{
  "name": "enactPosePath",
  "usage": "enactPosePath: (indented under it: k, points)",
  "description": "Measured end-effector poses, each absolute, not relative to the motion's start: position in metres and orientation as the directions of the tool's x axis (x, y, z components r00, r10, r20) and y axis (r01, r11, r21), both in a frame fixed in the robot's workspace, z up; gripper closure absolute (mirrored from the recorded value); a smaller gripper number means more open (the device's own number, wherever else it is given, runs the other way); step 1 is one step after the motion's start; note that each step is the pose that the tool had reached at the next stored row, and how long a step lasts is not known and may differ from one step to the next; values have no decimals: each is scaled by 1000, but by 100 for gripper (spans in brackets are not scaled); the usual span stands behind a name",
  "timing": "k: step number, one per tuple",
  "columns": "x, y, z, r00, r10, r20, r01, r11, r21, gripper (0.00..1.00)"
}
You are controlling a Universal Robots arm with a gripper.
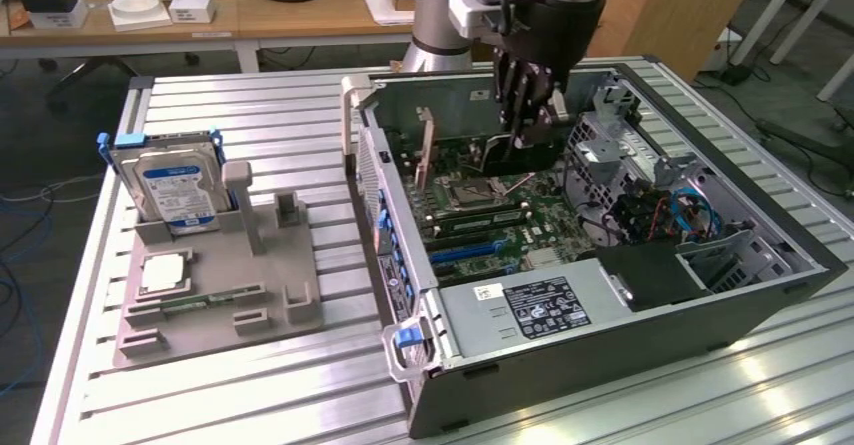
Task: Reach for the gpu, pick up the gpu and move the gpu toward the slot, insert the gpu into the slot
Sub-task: 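Insert the gpu into the slot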
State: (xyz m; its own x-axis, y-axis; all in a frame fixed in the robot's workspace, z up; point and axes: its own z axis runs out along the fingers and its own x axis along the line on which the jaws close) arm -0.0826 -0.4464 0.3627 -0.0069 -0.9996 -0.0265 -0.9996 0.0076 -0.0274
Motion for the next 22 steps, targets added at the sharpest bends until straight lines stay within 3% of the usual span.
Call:
enactPosePath:
  k: [22]
  points:
    - [-84, -455, 333, -22, -999, -26, -999, 23, -27, 74]
